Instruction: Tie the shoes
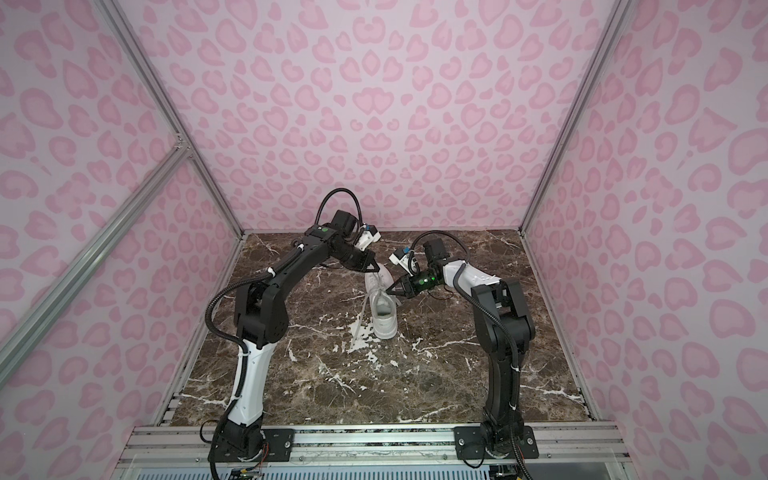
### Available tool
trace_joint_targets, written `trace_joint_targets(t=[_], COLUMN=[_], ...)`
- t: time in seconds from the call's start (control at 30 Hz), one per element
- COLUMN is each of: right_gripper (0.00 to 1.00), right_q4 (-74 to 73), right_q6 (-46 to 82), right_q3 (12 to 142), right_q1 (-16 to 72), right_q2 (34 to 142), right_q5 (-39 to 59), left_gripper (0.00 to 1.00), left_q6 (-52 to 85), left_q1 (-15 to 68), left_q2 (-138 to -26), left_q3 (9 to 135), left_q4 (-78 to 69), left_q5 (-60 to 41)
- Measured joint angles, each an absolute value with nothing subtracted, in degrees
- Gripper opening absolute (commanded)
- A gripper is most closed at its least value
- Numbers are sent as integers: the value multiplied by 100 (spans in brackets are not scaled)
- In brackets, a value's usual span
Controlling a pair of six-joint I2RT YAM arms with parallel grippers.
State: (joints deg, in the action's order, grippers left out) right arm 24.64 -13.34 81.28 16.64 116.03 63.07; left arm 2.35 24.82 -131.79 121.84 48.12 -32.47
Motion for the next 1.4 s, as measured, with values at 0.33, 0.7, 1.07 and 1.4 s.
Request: trace_joint_targets(t=[0.33,0.7,1.07,1.4], right_gripper=[0,0,0,0], right_q4=[2558,2585,2661,2700], right_q6=[-1326,-1302,-1310,-1330], right_q3=[7891,7618,7448,7424], right_q1=[1649,1540,1487,1444], right_q2=[11397,11286,11251,11244], right_q5=[6101,5896,5760,5599], left_gripper=[3,3,3,3], left_q6=[183,34,-73,-176], left_q1=[2484,2486,2408,2408], left_q2=[-13111,-12988,-12997,-13155], left_q3=[12184,12132,12199,12300], left_q4=[4882,4987,5098,5131], left_q5=[-3009,-2786,-2746,-2624])
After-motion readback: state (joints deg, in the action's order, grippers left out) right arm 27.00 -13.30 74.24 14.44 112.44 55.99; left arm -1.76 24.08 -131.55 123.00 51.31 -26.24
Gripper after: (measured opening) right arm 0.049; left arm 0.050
